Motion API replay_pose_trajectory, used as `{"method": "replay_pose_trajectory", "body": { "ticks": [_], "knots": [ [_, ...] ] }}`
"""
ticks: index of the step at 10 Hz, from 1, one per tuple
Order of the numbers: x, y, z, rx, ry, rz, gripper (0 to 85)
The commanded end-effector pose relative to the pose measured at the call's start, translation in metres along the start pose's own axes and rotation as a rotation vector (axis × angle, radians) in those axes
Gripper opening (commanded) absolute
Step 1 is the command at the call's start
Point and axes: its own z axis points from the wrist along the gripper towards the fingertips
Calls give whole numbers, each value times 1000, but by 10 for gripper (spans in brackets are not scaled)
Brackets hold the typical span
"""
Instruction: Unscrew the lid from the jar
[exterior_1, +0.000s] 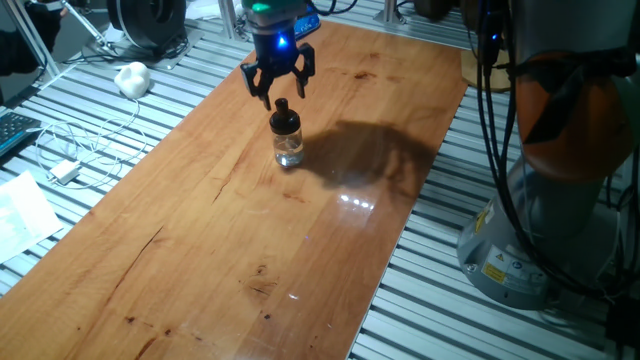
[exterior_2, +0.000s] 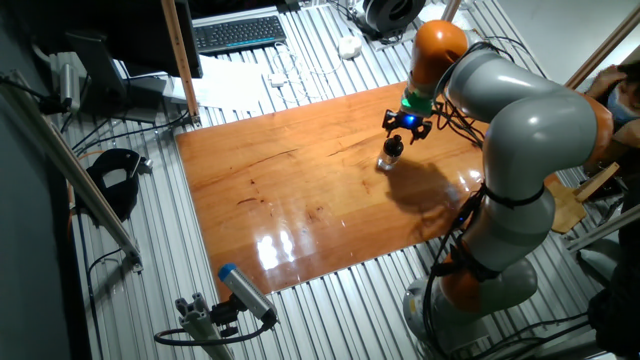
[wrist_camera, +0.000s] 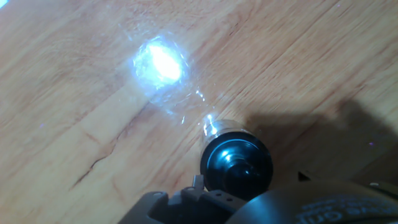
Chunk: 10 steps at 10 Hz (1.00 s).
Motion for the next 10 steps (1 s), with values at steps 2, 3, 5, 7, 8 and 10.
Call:
{"method": "replay_pose_trajectory", "body": {
  "ticks": [2,3,5,7,8,10],
  "knots": [
    [1,1,4,-1,-5,15,680],
    [0,1,5,-3,-4,18,680],
    [-1,2,10,-6,-8,27,680],
    [-3,3,14,-6,-8,34,680],
    [-3,4,16,-7,-7,41,680],
    [-3,5,20,-6,-15,50,850]
  ]
}}
